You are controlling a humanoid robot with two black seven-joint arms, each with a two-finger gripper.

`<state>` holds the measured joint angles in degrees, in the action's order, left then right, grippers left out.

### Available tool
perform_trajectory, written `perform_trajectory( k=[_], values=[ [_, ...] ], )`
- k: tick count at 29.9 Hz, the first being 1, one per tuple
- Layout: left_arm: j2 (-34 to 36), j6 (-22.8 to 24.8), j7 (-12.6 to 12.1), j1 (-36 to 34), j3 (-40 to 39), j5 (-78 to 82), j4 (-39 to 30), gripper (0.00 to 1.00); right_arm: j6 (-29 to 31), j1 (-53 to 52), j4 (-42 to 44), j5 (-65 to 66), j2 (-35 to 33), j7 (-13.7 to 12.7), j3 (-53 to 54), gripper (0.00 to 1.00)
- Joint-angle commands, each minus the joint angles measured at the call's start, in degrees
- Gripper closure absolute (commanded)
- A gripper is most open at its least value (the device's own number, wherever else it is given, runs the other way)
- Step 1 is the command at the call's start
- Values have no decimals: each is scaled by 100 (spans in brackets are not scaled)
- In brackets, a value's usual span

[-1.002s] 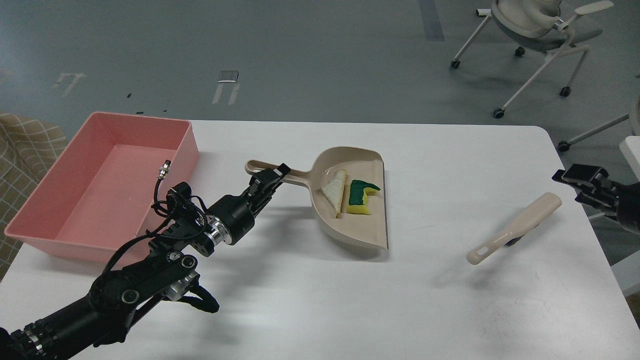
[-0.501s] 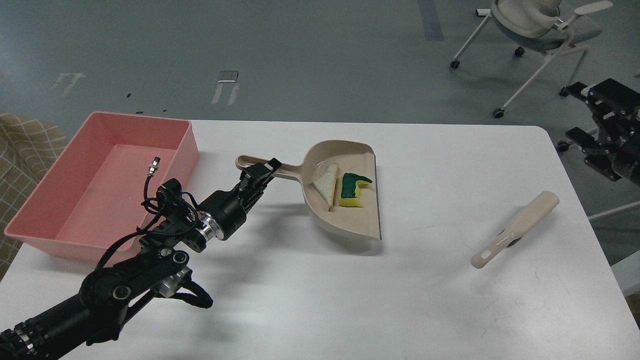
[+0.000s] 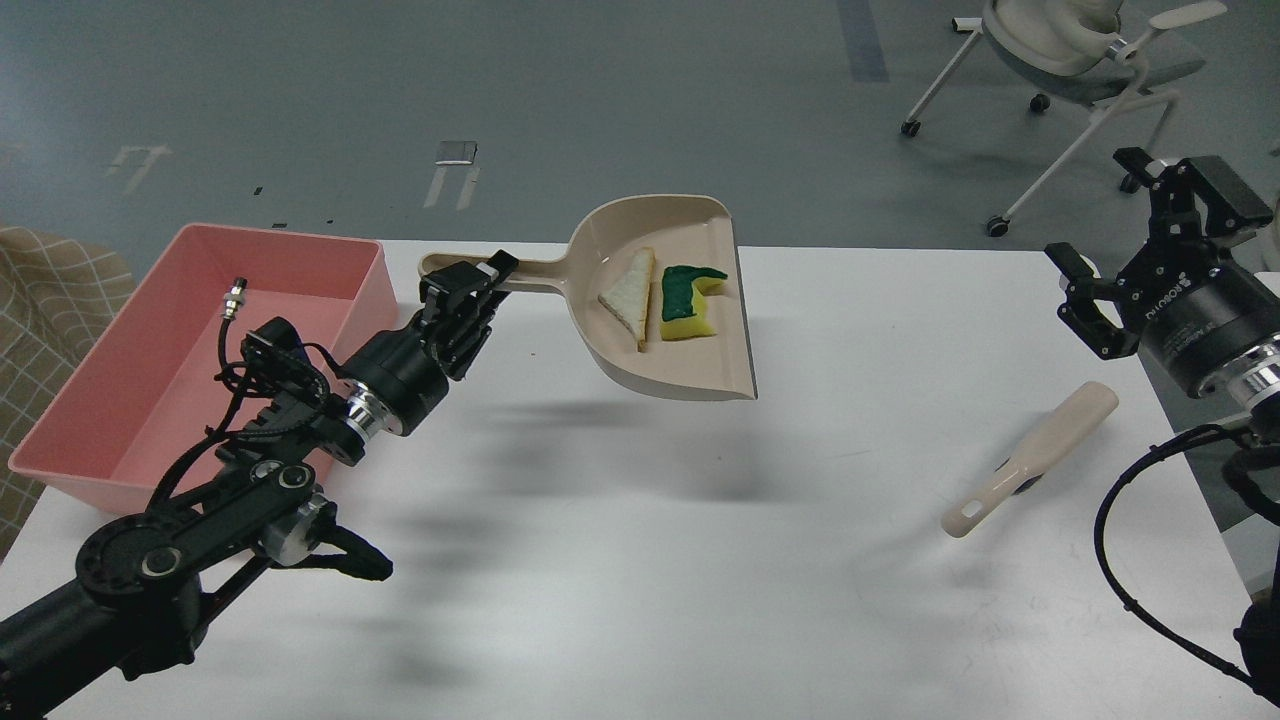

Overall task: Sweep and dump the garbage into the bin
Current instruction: 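Lift the dustpan with the left gripper and tip it over the pink bin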

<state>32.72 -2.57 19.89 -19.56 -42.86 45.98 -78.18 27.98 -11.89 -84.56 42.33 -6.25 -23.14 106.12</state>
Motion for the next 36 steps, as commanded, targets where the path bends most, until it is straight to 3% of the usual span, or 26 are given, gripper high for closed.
perform_trajectory(
  k=[1, 11, 19, 27, 36],
  values=[
    [445, 195, -3, 136, -292, -264, -223, 92, 2, 2, 221, -585, 1, 2, 14, 2],
    [1325, 749, -3, 831, -1259, -924, -444, 92, 2, 125, 423, -629, 1, 29, 14, 2],
    [1641, 951, -3, 1973, -2331, -1003, -408, 92, 2, 143, 625, -629, -8, 29, 31, 2],
    [1729, 1416, -3, 3703, -4324, -1030, -365, 91, 2, 389, 652, -629, -17, 29, 93, 1],
    [1764, 1751, -3, 4514, -5101, -951, 110, 90, 2, 380, 625, -805, -17, 29, 128, 0]
  ],
)
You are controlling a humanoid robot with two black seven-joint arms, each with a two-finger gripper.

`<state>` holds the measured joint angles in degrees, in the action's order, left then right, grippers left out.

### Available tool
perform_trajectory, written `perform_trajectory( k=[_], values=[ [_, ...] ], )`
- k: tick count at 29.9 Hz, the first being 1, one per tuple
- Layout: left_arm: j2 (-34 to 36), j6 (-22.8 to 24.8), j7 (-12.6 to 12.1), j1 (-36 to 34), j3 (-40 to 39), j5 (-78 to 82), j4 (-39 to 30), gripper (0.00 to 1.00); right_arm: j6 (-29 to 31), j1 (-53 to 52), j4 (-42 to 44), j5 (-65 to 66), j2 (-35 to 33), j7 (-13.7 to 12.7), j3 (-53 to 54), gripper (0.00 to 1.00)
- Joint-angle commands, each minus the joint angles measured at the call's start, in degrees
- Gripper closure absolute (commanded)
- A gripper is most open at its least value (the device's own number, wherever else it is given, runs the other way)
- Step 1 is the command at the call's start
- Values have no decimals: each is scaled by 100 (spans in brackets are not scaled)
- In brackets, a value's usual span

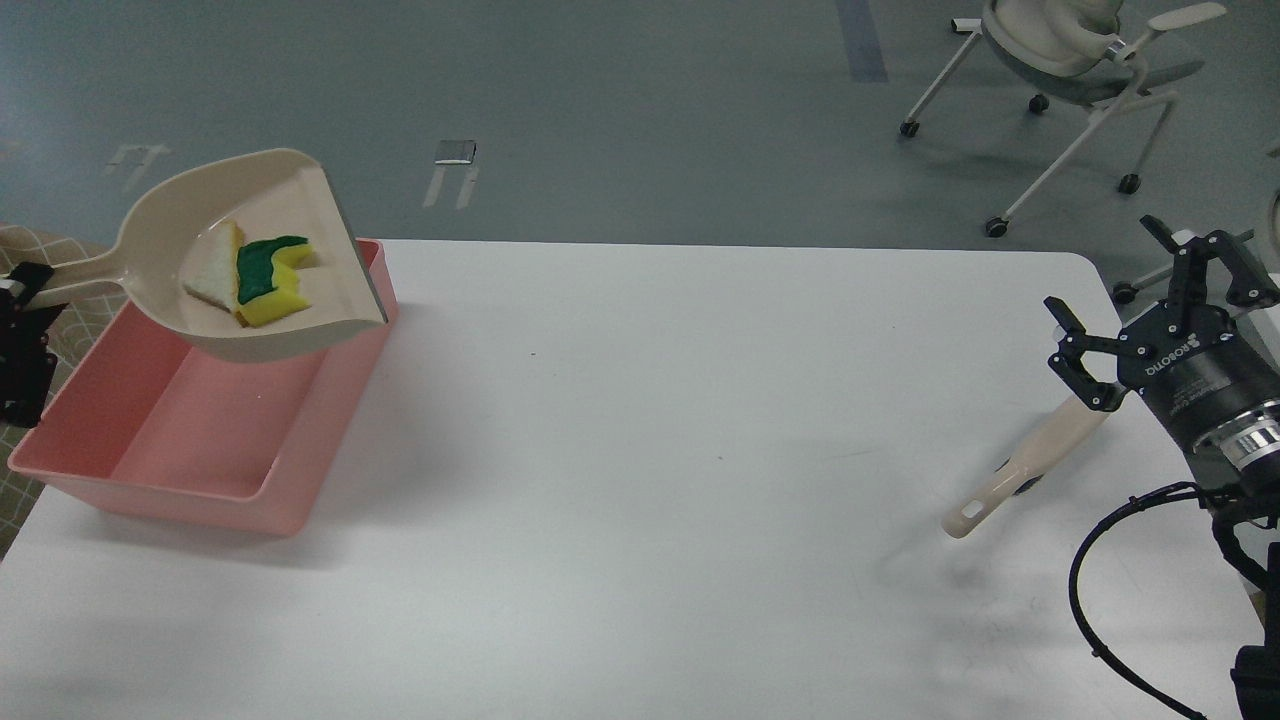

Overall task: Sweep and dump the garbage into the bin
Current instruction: 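Lift the dustpan with the left gripper and tip it over the pink bin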

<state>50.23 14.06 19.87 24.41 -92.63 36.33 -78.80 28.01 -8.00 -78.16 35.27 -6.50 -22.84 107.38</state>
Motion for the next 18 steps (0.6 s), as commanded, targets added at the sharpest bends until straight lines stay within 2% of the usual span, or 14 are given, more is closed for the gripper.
perform_trajectory(
  k=[1, 6, 15, 18],
  values=[
    [48, 193, -1, 143, -193, 15, 320, 90, -1, -9, -24, -168, 9, -1, 2, 0],
    [188, 545, -1, 152, -255, 32, 752, 90, -1, -9, -6, -178, -18, -1, 2, 0],
    [584, 563, -18, 125, -255, 893, 761, 90, -1, 0, -15, -187, -26, -1, 46, 0],
    [944, 537, -27, 99, -211, 1078, 761, 90, -1, 0, -15, -187, -18, -1, 55, 0]
  ],
)
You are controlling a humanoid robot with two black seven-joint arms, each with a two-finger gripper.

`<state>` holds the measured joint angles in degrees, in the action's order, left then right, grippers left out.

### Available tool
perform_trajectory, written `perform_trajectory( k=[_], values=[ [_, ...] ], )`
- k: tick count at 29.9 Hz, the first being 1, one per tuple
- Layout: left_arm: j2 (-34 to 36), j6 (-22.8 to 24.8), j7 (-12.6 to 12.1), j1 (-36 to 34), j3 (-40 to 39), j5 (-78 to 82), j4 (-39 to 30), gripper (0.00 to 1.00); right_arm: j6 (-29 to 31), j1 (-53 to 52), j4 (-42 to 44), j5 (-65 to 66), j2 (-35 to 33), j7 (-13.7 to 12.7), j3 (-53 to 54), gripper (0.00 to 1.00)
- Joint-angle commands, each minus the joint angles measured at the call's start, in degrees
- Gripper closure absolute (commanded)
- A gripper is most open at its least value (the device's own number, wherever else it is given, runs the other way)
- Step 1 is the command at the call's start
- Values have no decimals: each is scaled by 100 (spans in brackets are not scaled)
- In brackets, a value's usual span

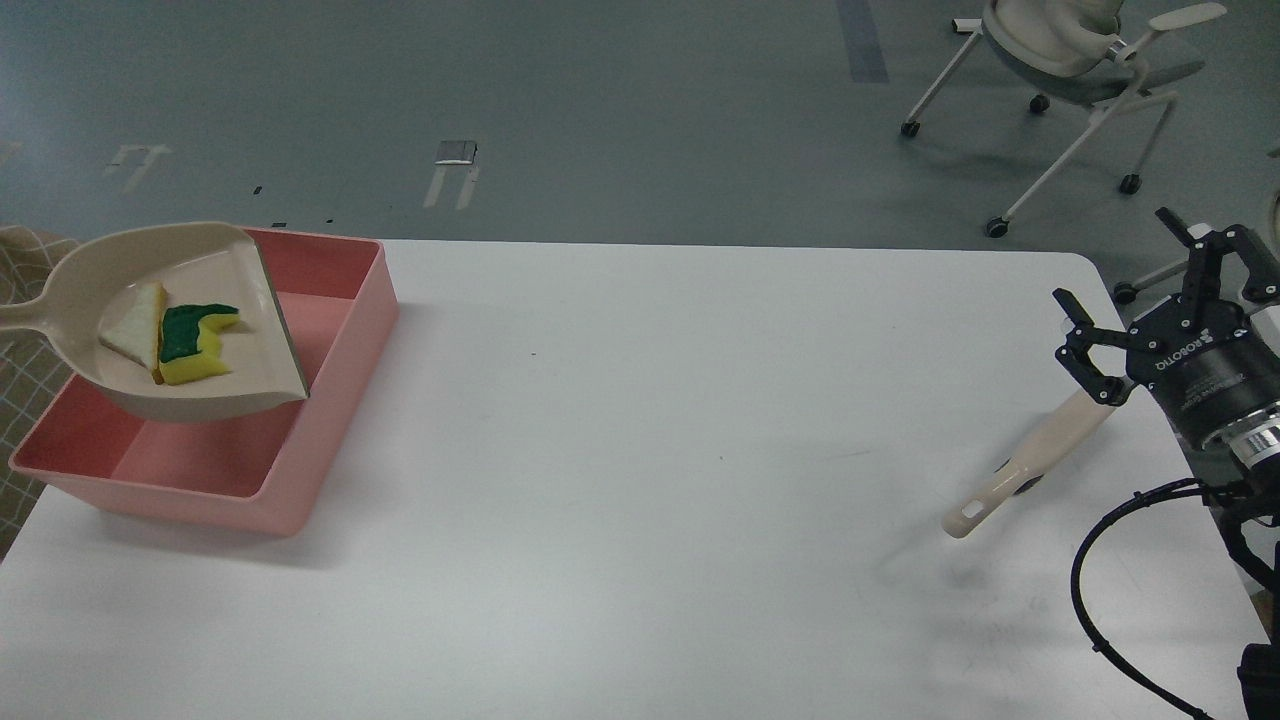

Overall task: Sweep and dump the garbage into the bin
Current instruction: 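Lift the dustpan with the left gripper and tip it over the pink bin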

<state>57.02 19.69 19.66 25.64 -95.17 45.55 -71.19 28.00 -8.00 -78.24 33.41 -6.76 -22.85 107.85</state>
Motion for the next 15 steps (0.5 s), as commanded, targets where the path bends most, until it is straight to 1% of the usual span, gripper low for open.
perform_trajectory(
  k=[1, 9, 11, 13, 15],
  values=[
    [396, -35, -14, -24, 51, 243, -1, 90, 0, 0, -8, -1, 8, -1, 16, 0],
    [784, -97, -41, -155, 77, 806, -88, 90, 0, 0, 19, -1, 8, -1, 25, 0],
    [1012, -88, -41, -112, 86, 850, -80, 90, 0, -9, 19, -1, 8, -1, 25, 0],
    [1467, -88, -50, -112, 156, 859, -80, 90, 0, -17, 19, -1, 8, -1, 25, 0],
    [1680, -88, -50, -138, 209, 850, -88, 90, 0, -17, 19, -1, -1, -1, 25, 0]
  ],
)
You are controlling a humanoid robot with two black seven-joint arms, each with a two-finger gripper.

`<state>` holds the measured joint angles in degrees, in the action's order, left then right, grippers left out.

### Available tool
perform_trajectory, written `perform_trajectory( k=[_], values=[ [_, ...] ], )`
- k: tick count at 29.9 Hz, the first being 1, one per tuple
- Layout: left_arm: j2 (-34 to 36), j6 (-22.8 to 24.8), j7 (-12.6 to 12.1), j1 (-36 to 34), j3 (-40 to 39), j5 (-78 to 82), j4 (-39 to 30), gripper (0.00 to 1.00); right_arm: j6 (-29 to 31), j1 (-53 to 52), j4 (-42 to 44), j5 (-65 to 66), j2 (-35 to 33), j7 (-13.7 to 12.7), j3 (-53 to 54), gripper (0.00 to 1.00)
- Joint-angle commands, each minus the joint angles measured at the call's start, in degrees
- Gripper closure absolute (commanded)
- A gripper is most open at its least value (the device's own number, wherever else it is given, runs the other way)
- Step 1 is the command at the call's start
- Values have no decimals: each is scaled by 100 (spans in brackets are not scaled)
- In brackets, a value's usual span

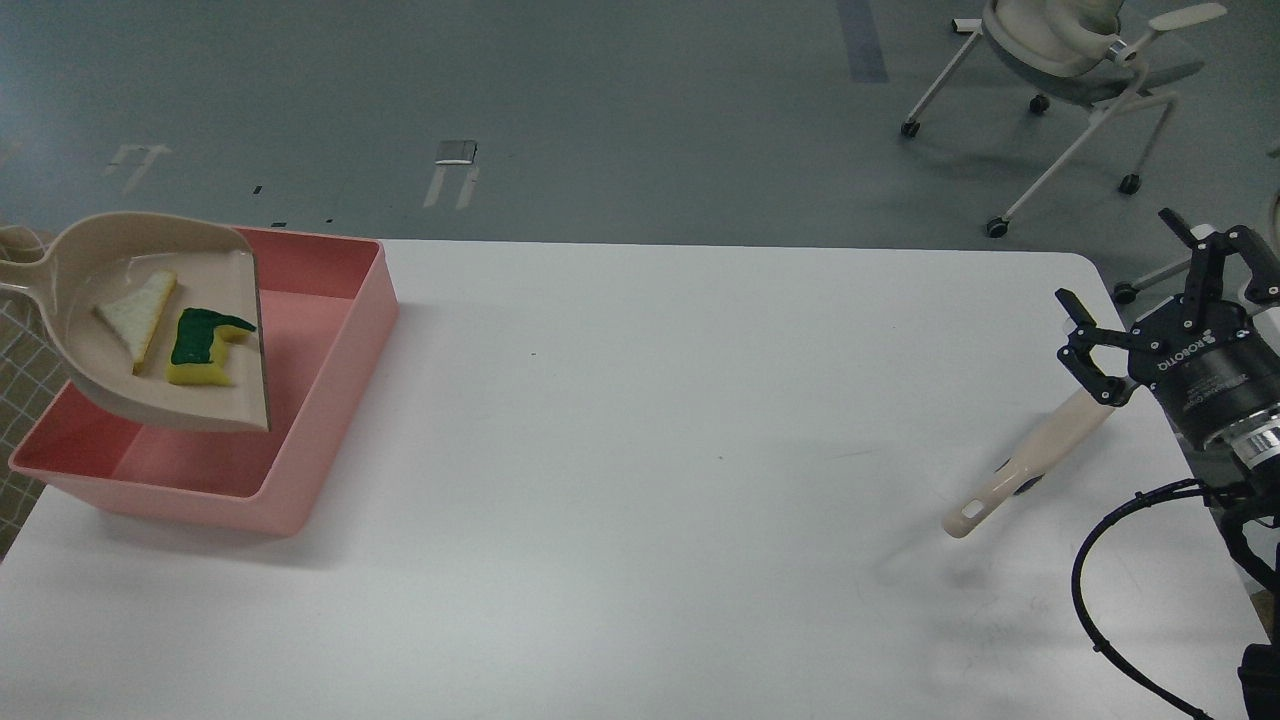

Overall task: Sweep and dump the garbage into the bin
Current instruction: 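Lift the dustpan with the left gripper and tip it over the pink bin, then bring the emptied dustpan back and lower it onto the table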

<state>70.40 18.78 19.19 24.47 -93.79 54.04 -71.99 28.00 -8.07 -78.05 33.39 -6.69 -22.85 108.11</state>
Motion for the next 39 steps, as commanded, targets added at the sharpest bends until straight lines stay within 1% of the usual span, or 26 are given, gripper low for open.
perform_trajectory(
  k=[1, 6, 7, 9, 17, 20, 22, 24, 25, 28, 31, 33, 37, 39],
  values=[
    [482, 3, -3, -47, 89, 19, -8, 90, 0, -10, 1, 1, -17, 0, 8, 0],
    [1018, 29, -3, -162, 89, 19, -122, 90, 0, -1, -61, -34, -122, -9, 26, 0],
    [1254, 64, -3, -197, 89, 19, -122, 90, 0, -1, -87, -34, -105, 0, 26, 0],
    [1501, 117, 6, -180, 89, 10, -113, 90, 0, -62, -87, -34, -105, 0, 26, 0],
    [1774, 249, 24, -214, 89, 19, -113, 90, 0, -107, -175, -34, -96, -9, 26, 0],
    [1933, 249, 33, -346, 71, -42, -113, 90, 0, -115, -167, -34, -96, 0, 26, 0],
    [1925, 284, 15, -600, 62, -77, -122, 90, 0, -115, -149, -34, -114, 0, 26, 0],
    [1846, 477, 24, -925, 54, -182, -131, 90, 0, -115, -166, -34, -105, 0, 35, 0],
    [1750, 704, -2, -1083, 62, -401, -131, 90, 0, -115, -175, -34, -96, 0, 70, 0],
    [1478, 856, -64, -1172, 62, -980, -148, 90, 0, -238, -202, -34, -96, 0, 166, 0],
    [1284, 838, -169, -1173, 71, -1220, -349, 90, 0, -326, -202, -34, -122, 0, 193, 0],
    [1169, 821, -178, -1190, 71, -1220, -403, 90, 0, -326, -202, -34, -131, 0, 211, 0],
    [502, 671, -161, -1365, 71, -1203, -403, 90, 0, -326, -193, -25, -140, 0, 211, 0],
    [81, 662, -170, -1681, 89, -1124, -368, 90, 0, -344, -202, -25, -140, 0, 211, 0]
  ],
)
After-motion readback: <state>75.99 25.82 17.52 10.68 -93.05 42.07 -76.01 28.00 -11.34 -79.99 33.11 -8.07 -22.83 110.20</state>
